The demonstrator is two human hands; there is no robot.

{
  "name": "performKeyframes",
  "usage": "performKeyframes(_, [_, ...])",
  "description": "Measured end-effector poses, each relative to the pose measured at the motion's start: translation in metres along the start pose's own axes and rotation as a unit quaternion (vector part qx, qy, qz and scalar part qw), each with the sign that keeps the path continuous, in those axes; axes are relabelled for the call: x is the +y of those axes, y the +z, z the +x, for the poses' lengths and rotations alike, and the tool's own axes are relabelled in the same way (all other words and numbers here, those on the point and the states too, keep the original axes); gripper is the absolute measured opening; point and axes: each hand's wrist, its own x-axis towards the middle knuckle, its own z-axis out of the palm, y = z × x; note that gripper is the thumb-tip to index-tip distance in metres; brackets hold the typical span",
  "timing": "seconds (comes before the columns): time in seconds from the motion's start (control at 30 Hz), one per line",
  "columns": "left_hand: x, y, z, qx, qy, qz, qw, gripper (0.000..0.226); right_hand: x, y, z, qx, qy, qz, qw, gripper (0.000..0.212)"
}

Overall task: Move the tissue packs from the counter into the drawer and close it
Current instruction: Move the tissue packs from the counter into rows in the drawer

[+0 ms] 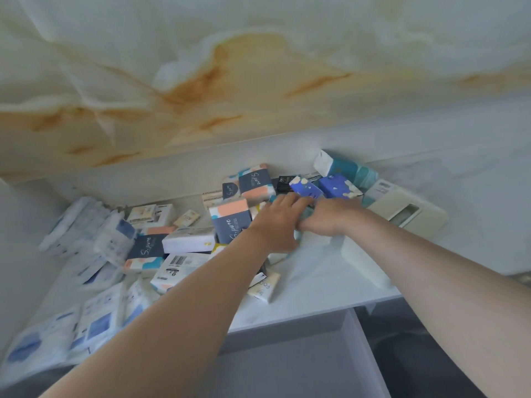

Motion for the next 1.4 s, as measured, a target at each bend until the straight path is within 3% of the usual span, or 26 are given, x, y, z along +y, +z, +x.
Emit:
performKeyframes(0.07, [0.0, 0.001, -0.002, -0.025, -0.011, -0.028, 0.999, 0.104, 0.003, -0.005, 0.001, -0.013, -0.019, 0.038, 0.999, 0.054])
performKeyframes(0.17, [-0.004, 0.001, -0.001, -0.01, -0.064, -0.075, 0.995, 0.096, 0.017, -0.006, 0.007, -0.033, -0.032, 0.188, 0.981, 0.044])
performKeyframes(0.23, [-0.007, 0.002, -0.001, -0.021, -0.062, -0.066, 0.996, 0.087, 0.026, -0.01, 0.01, 0.06, -0.035, 0.195, 0.978, 0.034])
performKeyframes(0.3, [-0.007, 0.003, 0.001, -0.06, -0.038, -0.024, 0.997, 0.081, 0.037, -0.014, 0.017, 0.202, -0.014, 0.104, 0.974, 0.023])
performKeyframes(0.37, [-0.003, 0.004, 0.002, -0.079, -0.013, -0.01, 0.997, 0.068, 0.047, -0.017, 0.025, 0.27, 0.026, 0.042, 0.961, 0.034])
performKeyframes(0.47, [-0.003, -0.002, 0.002, -0.011, 0.016, -0.082, 0.996, 0.059, 0.052, -0.01, 0.037, 0.172, 0.093, 0.02, 0.98, 0.074])
performKeyframes(0.57, [-0.009, -0.018, 0.003, 0.08, -0.01, -0.109, 0.991, 0.072, 0.043, -0.002, 0.046, 0.133, 0.081, 0.055, 0.986, 0.075])
performKeyframes(0.7, [-0.011, -0.023, 0.002, 0.067, -0.058, -0.159, 0.983, 0.05, 0.026, -0.001, 0.042, 0.148, 0.077, 0.075, 0.983, 0.086])
performKeyframes(0.83, [-0.011, -0.02, -0.005, 0.061, -0.05, -0.131, 0.988, 0.065, 0.028, 0.006, 0.038, 0.141, 0.079, 0.108, 0.981, 0.081])
performKeyframes(1.03, [-0.03, -0.057, -0.019, 0.252, -0.076, -0.028, 0.964, 0.06, 0.028, 0.0, 0.027, 0.088, 0.074, 0.213, 0.97, 0.071])
performKeyframes(1.13, [-0.032, -0.078, -0.021, 0.339, -0.092, -0.033, 0.936, 0.057, 0.025, 0.003, 0.021, 0.007, 0.001, 0.17, 0.985, 0.066])
performKeyframes(1.23, [-0.028, -0.091, -0.017, 0.351, -0.092, -0.024, 0.932, 0.059, 0.011, 0.006, 0.018, -0.045, -0.078, 0.084, 0.992, 0.041])
performKeyframes(1.3, [-0.024, -0.087, -0.014, 0.318, -0.072, -0.012, 0.945, 0.062, 0.006, 0.002, 0.017, -0.036, -0.084, 0.082, 0.992, 0.034])
performKeyframes(1.4, [-0.019, -0.067, -0.009, 0.267, -0.022, 0.036, 0.963, 0.066, 0.017, -0.006, 0.023, 0.108, -0.04, 0.023, 0.993, 0.025])
